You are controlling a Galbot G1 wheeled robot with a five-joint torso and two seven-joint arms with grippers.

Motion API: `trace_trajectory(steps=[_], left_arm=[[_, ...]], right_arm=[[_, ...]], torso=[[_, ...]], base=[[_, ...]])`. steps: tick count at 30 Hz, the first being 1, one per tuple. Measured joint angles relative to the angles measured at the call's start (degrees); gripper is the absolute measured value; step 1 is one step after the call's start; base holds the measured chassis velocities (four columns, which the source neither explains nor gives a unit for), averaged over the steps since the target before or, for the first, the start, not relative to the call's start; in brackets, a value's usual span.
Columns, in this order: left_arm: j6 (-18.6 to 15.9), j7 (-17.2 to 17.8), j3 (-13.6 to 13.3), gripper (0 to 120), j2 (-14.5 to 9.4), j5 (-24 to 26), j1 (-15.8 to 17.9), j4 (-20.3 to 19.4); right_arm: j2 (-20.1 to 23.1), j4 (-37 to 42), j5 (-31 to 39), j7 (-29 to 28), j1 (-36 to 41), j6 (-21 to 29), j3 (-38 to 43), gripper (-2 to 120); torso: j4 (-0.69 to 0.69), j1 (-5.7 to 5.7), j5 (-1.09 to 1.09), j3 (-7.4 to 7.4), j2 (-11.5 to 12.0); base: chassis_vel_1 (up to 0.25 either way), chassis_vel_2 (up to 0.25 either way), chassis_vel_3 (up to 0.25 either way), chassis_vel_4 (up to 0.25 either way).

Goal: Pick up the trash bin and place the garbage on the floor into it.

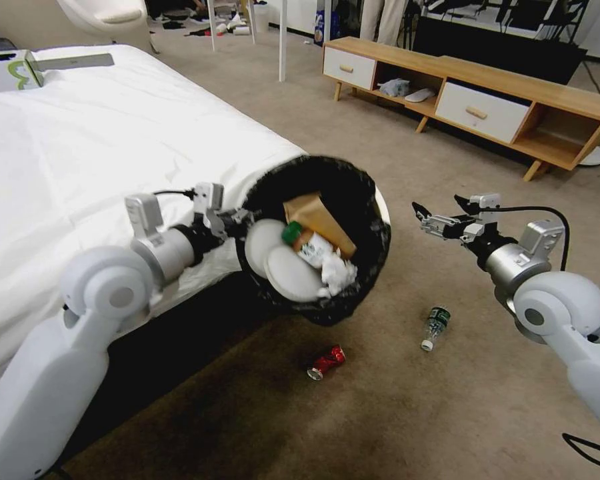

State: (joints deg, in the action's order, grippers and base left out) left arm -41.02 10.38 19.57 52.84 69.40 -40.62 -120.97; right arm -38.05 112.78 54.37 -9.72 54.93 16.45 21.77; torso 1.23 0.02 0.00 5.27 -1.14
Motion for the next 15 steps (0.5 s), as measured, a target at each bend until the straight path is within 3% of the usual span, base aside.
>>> trace_trajectory(steps=[8,15], left_arm=[[-0.5,0.5,1.7,2,0.9,1.7,1.7,1.0],[-1.0,0.7,2.3,2,0.9,3.4,2.2,1.2]], right_arm=[[-0.1,-0.8,-0.2,-0.7,0.1,1.6,0.1,100],[-0.9,-1.0,2.0,-5.7,0.8,7.3,0.6,100]], torso=[[0.0,0.0,0.0,0.0,0.0],[0.0,0.0,0.0,0.0,0.0]], base=[[0.0,0.0,0.0,0.0],[0.0,0.0,0.0,0.0]])
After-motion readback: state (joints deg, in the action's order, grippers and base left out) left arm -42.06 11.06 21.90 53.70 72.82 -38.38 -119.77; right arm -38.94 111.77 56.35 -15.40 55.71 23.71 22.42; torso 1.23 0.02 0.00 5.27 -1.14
